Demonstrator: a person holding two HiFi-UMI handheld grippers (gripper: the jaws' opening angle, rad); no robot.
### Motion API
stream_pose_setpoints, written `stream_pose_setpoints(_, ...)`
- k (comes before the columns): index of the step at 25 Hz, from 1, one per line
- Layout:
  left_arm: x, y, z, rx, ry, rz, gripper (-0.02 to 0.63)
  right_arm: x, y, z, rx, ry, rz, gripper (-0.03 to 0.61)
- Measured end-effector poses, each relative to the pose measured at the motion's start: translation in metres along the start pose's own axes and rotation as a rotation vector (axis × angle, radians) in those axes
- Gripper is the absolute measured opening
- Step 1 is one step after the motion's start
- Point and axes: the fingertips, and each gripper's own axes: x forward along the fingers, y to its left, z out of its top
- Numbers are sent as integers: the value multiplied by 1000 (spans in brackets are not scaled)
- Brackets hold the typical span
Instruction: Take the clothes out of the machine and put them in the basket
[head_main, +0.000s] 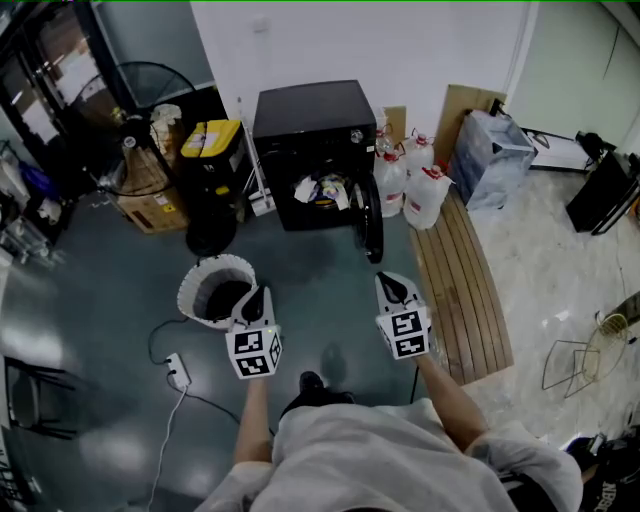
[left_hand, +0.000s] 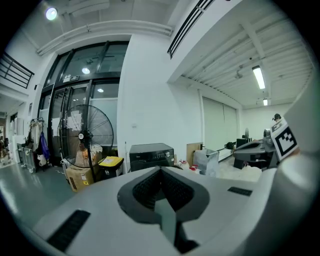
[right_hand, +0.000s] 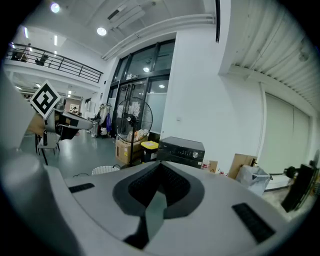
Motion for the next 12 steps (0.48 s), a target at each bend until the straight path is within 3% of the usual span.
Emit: stream_pose_setpoints(12, 100, 35, -2, -8, 20, -40, 18, 94, -15, 3, -10, 26, 1, 23)
